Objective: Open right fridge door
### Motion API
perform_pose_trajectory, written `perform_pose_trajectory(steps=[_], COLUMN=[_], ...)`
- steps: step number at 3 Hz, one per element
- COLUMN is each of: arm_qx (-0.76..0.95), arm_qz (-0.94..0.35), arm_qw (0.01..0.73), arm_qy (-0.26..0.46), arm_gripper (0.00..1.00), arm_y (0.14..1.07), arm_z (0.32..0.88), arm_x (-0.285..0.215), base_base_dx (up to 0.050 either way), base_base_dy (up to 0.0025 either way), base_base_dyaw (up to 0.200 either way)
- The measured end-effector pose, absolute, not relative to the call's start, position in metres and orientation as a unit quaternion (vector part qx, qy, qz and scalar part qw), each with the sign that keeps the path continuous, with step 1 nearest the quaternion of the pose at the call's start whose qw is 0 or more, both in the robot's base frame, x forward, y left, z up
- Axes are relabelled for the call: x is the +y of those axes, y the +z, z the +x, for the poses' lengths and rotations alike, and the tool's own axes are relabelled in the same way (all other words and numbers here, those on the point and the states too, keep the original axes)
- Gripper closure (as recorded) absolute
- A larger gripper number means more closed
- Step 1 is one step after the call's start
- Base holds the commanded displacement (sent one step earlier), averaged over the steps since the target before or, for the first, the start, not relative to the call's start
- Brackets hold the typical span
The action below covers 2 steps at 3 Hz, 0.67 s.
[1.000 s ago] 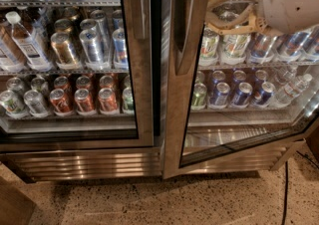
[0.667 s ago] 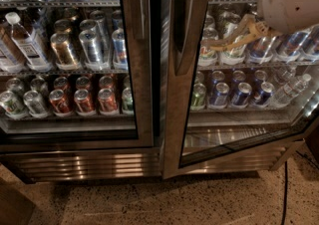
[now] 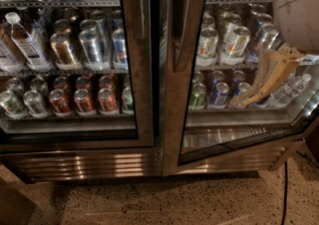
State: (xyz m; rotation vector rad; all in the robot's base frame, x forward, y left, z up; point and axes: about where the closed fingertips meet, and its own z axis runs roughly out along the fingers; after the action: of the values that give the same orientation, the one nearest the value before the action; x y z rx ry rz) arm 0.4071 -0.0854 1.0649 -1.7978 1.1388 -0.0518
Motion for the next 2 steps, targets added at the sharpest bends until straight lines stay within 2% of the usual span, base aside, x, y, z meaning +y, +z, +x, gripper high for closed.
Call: perform_pose_trajectory(steps=[1, 2], arm_qx=[0.469, 0.564], arm_qz=[-0.745, -0.723], arm_qw=[0.474, 0.395], arm_qy=[-0.024, -0.049], arm_gripper=[0.0, 0.0], arm_y=[1.069, 1.038], arm_z=[0.406, 0.379], arm_x=[-0.085, -0.151], base_base_dx=[0.0, 0.0], base_base_dy=[0.0, 0.0], base_base_dyaw=[0.0, 0.0])
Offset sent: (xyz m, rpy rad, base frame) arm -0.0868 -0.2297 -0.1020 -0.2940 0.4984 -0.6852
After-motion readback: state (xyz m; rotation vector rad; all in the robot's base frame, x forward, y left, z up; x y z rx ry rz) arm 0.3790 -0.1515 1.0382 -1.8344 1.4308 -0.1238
